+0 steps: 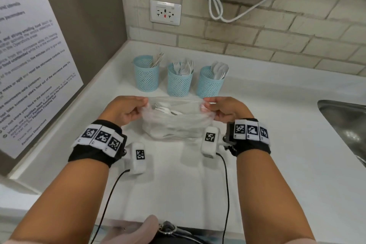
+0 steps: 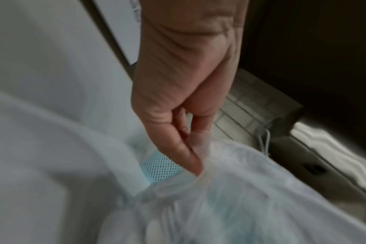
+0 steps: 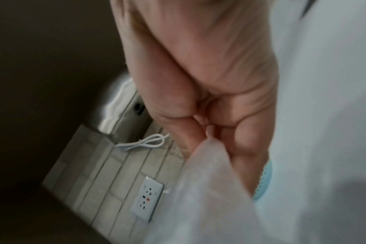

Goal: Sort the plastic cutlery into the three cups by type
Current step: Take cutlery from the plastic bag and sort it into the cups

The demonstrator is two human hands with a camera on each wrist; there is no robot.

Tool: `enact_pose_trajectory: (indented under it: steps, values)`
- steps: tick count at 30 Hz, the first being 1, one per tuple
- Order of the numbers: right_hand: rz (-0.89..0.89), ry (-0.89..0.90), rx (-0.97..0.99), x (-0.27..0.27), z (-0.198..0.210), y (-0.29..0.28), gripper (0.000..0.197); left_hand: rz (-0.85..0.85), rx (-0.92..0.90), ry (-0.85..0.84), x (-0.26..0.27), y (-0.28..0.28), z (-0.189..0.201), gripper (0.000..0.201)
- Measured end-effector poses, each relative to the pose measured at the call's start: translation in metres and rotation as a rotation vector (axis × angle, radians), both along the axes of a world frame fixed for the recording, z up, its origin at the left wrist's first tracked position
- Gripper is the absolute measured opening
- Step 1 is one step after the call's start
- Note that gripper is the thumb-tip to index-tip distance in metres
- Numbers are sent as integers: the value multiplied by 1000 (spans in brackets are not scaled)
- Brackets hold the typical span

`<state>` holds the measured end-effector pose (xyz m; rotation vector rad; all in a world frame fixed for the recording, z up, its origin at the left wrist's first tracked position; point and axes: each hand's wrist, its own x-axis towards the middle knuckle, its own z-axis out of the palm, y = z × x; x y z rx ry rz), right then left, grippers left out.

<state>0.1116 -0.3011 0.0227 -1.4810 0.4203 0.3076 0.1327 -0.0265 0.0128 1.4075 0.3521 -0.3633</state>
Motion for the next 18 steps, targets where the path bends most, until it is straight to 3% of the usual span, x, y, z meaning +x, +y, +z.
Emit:
enact_pose_trajectory:
  steps: [4,10,13,16,18]
  values:
    - [-155,24,317,-3,-8,1,16,177,-512,187,-2,4,-4,15]
    - [-450,106,842,-2,-30,8,26,417,-870,312,0,-6,-16,35]
    - [-491,132,779,-3,-41,17,32,453,-834,320,3,-11,-23,43]
    - [-439,160,620,1,-38,15,16,286,-645,267,3,-9,-19,21]
    - [-396,153,372,2,-24,8,9,178,-405,245,3,-2,-10,9]
